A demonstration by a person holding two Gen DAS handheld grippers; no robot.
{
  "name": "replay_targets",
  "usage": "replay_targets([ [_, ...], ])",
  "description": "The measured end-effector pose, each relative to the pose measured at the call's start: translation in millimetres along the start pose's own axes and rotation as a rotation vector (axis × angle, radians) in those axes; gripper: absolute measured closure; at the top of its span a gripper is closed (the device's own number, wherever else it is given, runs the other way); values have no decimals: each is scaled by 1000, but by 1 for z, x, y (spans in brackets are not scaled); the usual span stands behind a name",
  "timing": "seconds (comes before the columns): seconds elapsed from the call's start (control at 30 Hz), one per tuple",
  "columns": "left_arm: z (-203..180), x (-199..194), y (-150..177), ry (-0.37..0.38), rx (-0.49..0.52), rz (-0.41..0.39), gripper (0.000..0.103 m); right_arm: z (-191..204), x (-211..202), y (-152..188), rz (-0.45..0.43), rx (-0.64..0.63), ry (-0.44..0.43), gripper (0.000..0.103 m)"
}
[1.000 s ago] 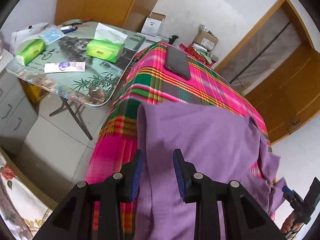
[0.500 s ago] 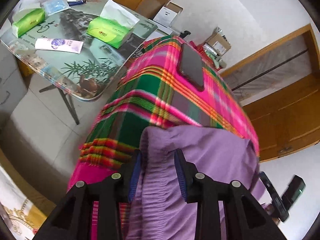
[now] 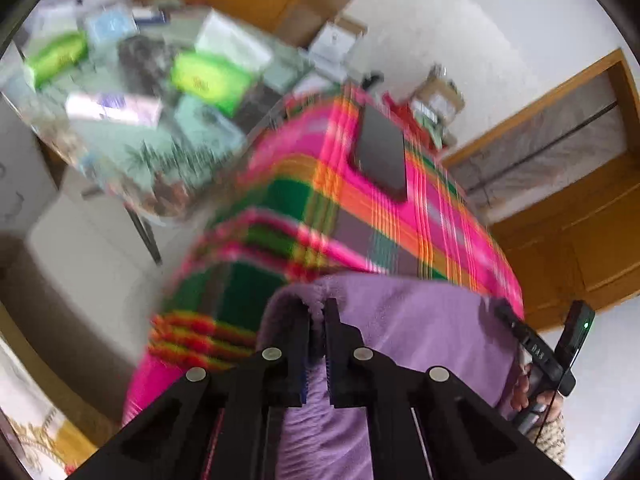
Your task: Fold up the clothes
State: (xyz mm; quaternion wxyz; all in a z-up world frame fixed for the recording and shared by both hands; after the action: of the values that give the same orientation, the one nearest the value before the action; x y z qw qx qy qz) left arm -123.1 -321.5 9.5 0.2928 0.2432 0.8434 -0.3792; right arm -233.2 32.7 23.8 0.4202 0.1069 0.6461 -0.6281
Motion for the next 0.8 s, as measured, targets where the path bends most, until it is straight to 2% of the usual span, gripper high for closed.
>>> replay_targets([
  [0.2,10,-4,-19,-32,-8,-72,98,4,16,6,11,-20,-6,61],
  [0.43,23,17,-16,-84,-3,-43,97,10,32,4,28,-47,15,60],
  [0.57,27,21,-15,-84,-6,-34,97,8,24,-3,-25,-115,91,60],
  [0.63,26,21,-14,-89,1,-35,97,1,24,-3,3,-114,62,58],
  [0.7,24,22,-14,-98,9,-37,97,-5,33,2,89,-106,30,57],
  [0.8,22,21,-14,-104,13,-41,97,-1,31,6,72,-155,37,57],
])
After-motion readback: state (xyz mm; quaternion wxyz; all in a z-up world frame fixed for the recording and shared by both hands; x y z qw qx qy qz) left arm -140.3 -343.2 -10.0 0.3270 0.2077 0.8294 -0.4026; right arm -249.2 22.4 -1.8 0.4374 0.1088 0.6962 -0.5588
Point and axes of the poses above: each gripper's, at about its wrist camera, not at the fingertips, and x roughly the way its jaws point, z to its left, y to its underside, the point moved 2 cm from there along x, roughly the way its jaws point, and after that the axes turned 10 degrees about -z, right-handed, at the moved point
